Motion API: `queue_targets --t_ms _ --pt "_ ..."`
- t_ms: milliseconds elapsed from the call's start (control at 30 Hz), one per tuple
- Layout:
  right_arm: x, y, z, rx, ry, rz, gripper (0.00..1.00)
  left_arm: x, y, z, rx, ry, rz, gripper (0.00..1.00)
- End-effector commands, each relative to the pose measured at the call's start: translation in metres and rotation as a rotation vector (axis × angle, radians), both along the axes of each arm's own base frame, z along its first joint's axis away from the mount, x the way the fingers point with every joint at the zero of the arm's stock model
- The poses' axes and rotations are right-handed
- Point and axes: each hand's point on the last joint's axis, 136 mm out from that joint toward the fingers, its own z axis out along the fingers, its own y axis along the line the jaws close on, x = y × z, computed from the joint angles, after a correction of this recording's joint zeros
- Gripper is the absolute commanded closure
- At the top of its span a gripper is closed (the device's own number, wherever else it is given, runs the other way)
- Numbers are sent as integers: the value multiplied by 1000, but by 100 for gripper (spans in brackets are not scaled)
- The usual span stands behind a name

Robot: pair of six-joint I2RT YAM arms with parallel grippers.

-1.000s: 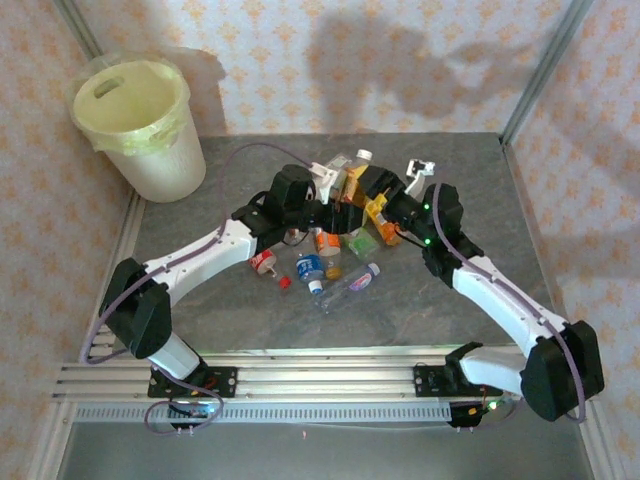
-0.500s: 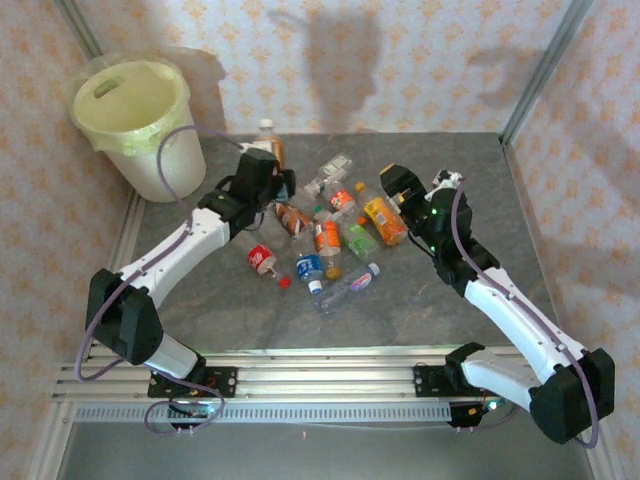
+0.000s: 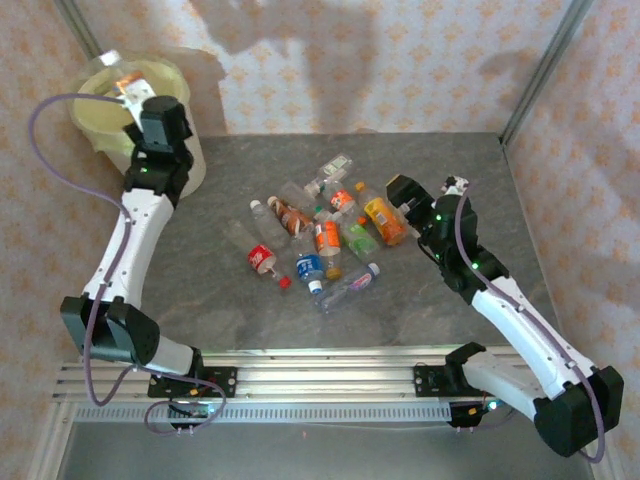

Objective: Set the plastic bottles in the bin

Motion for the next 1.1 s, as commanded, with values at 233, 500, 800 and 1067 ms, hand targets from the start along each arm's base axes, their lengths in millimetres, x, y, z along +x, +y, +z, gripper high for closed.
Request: queue_targets --t_ms 233,500,800,1067 --pt "-19 -15 10 -60 6 -21 1 50 54 28 126 65 114 47" --pt "-34 -29 10 -71 22 -57 1 93 92 -3 63 149 108 45" --pt "-40 -39 3 -70 41 -103 1 130 68 -46 -63 268 -102 44" --pt "-38 -37 -4 -78 63 -96 1 148 37 -51 -154 225 -293 39"
